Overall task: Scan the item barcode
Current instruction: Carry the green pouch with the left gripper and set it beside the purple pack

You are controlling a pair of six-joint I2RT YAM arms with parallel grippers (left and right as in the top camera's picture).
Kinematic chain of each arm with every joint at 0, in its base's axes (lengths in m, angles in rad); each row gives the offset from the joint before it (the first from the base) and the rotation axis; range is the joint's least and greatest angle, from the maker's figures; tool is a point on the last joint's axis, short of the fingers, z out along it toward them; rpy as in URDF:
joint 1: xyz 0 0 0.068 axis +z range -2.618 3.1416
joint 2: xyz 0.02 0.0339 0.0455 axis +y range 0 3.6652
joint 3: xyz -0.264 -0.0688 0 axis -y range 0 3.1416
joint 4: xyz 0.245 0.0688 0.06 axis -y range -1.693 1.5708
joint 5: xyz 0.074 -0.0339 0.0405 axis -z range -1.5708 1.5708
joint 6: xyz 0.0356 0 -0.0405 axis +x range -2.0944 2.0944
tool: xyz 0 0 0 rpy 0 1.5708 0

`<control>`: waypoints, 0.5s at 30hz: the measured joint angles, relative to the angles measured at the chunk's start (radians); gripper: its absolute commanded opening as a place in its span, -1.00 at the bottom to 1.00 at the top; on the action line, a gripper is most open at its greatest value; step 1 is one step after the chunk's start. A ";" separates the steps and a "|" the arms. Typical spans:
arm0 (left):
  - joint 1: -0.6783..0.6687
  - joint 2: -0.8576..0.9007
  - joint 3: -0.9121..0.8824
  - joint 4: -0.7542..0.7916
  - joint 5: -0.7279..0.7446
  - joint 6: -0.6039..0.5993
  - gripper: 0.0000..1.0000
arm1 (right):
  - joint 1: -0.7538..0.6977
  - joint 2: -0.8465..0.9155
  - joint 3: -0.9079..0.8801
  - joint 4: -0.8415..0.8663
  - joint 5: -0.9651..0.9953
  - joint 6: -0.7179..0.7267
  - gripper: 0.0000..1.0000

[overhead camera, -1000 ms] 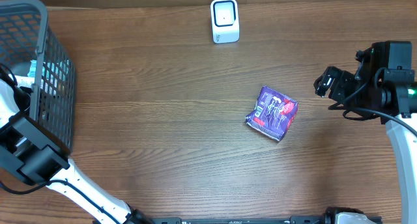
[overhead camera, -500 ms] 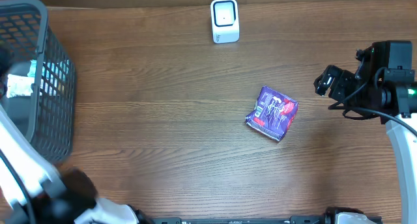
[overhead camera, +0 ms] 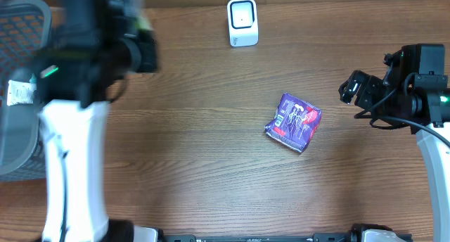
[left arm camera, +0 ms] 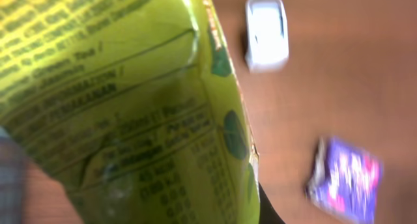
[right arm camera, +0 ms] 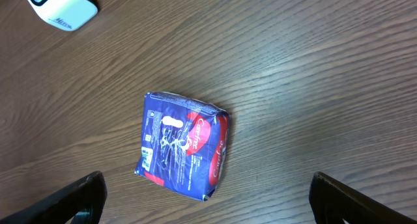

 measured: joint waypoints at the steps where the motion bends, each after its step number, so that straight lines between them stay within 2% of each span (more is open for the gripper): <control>1: -0.039 0.029 -0.034 -0.002 0.008 0.002 -0.92 | 0.000 0.000 0.000 0.000 0.000 -0.002 1.00; 8: -0.230 0.239 -0.256 0.043 0.081 0.005 -0.91 | 0.000 0.000 0.000 -0.001 0.000 -0.015 1.00; 15: -0.317 0.438 -0.355 0.104 0.155 0.000 -0.91 | 0.000 0.000 0.000 -0.008 0.000 -0.018 1.00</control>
